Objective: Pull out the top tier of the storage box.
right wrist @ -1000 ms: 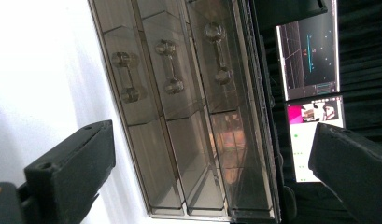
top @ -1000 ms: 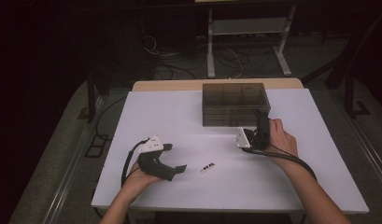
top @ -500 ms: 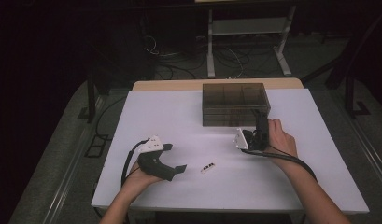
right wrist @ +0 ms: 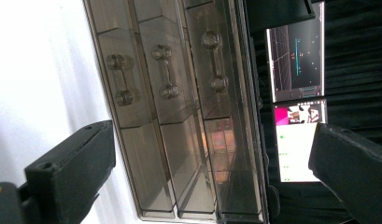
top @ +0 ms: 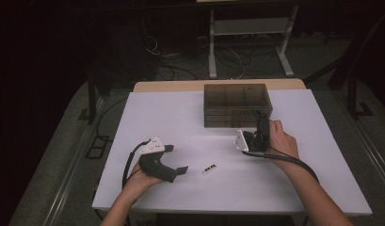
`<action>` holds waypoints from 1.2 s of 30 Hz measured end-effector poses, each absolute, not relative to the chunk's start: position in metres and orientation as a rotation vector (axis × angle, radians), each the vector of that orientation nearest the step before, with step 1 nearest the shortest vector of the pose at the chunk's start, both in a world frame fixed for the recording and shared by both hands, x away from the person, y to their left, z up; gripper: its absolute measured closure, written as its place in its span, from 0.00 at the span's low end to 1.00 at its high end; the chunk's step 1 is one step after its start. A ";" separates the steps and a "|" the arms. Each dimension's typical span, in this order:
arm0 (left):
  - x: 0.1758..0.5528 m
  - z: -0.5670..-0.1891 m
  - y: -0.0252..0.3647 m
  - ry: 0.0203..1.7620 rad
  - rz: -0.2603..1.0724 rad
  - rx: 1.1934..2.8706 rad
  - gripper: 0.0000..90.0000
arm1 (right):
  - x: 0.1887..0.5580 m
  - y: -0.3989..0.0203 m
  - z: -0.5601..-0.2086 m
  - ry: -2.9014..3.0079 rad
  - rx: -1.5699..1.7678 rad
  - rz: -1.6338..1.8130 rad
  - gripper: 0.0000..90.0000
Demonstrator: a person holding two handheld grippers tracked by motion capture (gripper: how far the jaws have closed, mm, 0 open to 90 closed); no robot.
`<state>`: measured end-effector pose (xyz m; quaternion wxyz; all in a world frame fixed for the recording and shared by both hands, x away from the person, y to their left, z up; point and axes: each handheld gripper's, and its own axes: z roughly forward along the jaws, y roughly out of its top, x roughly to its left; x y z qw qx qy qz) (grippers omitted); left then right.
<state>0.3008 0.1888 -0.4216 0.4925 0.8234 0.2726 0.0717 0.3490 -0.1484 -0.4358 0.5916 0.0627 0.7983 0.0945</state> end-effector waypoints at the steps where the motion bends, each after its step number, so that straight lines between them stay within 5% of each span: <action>1: 0.301 -0.422 0.189 0.660 0.175 1.998 0.00 | 0.349 -0.148 -0.436 1.857 0.149 0.219 0.00; 25: 0.300 -0.421 0.188 0.659 0.174 1.993 0.00 | 0.352 -0.138 -0.438 1.845 0.125 0.193 0.00; 28: 0.300 -0.421 0.188 0.660 0.172 1.992 0.00 | 0.351 -0.136 -0.438 1.844 0.106 0.195 0.13; 36: 0.300 -0.421 0.188 0.660 0.172 1.992 0.00 | 0.352 -0.132 -0.437 1.835 0.100 0.201 0.14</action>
